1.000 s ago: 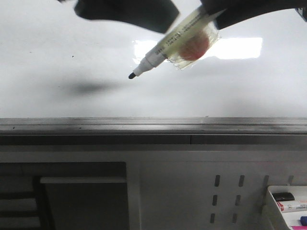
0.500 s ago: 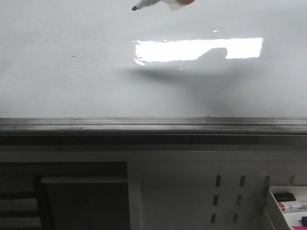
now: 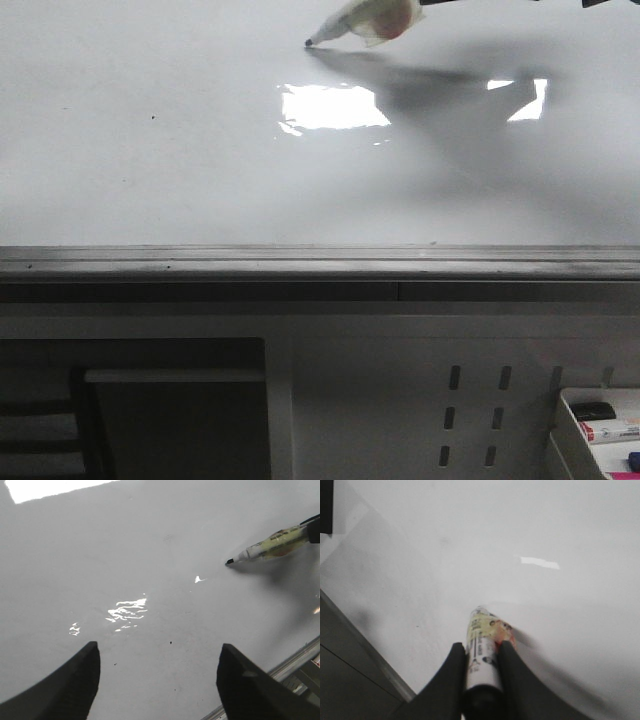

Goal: Write number 4 on whiteboard

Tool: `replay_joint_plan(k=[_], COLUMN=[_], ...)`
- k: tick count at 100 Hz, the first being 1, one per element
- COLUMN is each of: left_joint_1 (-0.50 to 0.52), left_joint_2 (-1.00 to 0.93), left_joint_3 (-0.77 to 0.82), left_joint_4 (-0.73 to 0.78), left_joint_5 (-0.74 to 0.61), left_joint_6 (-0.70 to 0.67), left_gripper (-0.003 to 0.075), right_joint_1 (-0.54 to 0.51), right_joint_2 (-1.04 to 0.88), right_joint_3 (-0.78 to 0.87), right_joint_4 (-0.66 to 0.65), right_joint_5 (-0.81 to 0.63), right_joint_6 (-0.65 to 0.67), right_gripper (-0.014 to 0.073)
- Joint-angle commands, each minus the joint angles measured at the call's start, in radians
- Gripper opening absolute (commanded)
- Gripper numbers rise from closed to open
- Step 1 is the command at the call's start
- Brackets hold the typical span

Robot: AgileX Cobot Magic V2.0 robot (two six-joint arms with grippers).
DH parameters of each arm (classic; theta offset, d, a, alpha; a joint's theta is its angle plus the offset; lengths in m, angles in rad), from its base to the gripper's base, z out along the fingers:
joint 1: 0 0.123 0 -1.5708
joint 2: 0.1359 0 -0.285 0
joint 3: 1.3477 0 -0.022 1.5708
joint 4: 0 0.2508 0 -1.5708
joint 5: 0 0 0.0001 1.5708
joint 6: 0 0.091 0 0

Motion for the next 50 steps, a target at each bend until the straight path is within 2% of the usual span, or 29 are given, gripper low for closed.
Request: replay_joint_plan(k=[1,28,50], left_joint_1=[0.003,0.003,0.003], left_joint_2=[-0.010,-0.010,-0.010], left_joint_3=[-0.027,-0.027,-0.027], left_joint_4=[-0.042,-0.042,-0.042], left_joint_5=[-0.026,-0.026,-0.026], left_joint_6=[-0.010,-0.010,-0.010], left_gripper=[0.0450,0.0450,0.0450], right_joint_1=[0.000,0.067,0.110], right_joint_2=[-0.009,0.060,0.055], right_joint_3=[-0.036,-0.031,-0.029], right_joint_4=[0.041,-0.059,-0.085], right_joint_5=[-0.015,0.035,-0.045], right_joint_6=[-0.017,0.012,0.074], right_gripper=[-0.0049,-0.0049,-0.0049])
